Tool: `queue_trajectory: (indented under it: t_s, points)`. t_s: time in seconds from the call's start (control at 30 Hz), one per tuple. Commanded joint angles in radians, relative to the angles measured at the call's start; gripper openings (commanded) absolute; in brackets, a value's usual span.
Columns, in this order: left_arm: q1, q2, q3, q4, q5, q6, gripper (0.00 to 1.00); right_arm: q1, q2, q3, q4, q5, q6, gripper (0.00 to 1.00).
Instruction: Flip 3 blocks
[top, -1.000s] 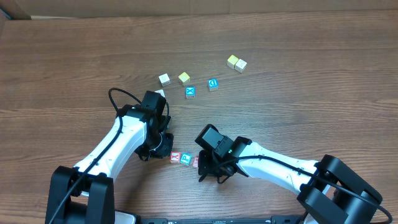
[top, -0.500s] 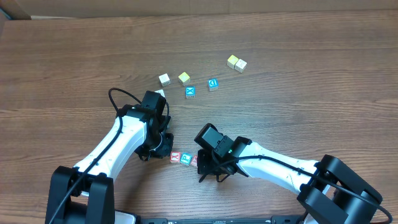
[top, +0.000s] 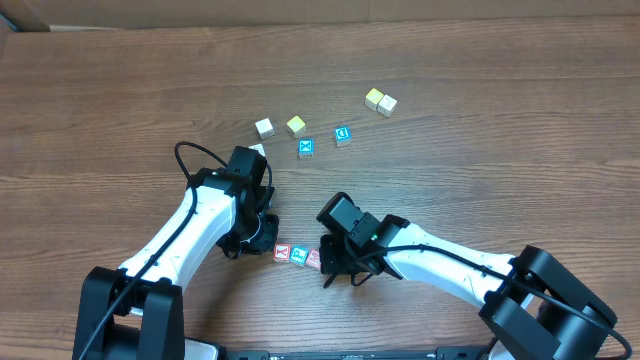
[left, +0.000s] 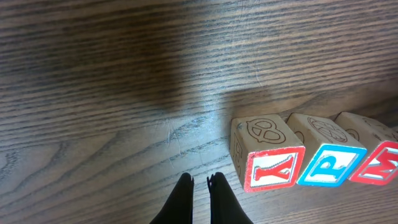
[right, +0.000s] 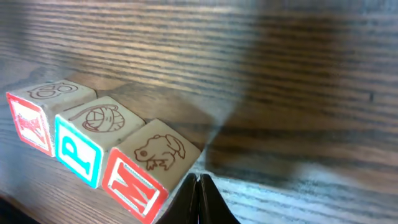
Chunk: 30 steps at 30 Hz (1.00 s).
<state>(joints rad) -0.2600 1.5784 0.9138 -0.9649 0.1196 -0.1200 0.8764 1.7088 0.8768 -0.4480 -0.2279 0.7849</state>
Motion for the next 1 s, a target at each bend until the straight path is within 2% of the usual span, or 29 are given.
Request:
queue_trajectory:
  t_s: [0.0,0.97]
  points:
    - [-0.003,0.003,-0.009,-0.002,0.016,0.012,0.04,-0.003,0.003,0.000,0.010,-0.003,-0.035,0.04]
    - [-0.035,0.003,-0.055,0.041,0.034,0.026,0.04,-0.003,0.003,0.000,0.025,-0.021,-0.053,0.04]
